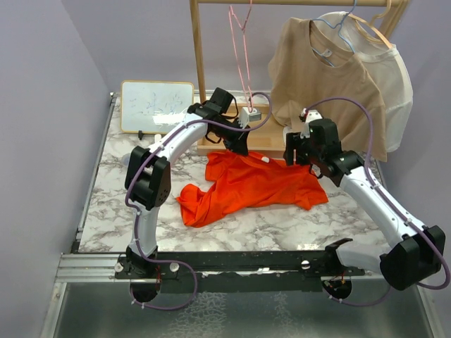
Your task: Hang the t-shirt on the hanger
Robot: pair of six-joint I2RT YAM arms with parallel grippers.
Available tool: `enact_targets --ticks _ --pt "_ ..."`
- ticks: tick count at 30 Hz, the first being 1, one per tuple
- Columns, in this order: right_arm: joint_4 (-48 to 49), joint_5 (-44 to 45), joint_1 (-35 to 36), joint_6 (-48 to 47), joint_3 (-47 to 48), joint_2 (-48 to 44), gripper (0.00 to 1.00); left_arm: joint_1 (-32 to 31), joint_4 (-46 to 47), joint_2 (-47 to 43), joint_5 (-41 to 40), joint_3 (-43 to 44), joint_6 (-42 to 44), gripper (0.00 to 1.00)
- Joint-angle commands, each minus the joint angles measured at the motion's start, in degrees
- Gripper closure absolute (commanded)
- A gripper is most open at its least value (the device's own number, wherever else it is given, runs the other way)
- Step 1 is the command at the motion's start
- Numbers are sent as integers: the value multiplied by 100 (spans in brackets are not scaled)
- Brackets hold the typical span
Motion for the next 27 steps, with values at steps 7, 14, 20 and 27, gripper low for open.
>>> enact_targets --ticks 7,14,20,27 --pt "2180 -3758 -26 -1662 -696 334 31 -38 -217 -260 315 120 65 100" --pt "2591 -4627 -23 -2019 -580 1090 28 -39 -320 -389 476 92 151 100" --pt "2710 -4889 -26 -2304 -340 1809 26 -64 -341 -478 635 93 153 100" --pt "2987 -4059 -18 -2356 -473 2067 62 -85 -294 -526 730 4 90 100"
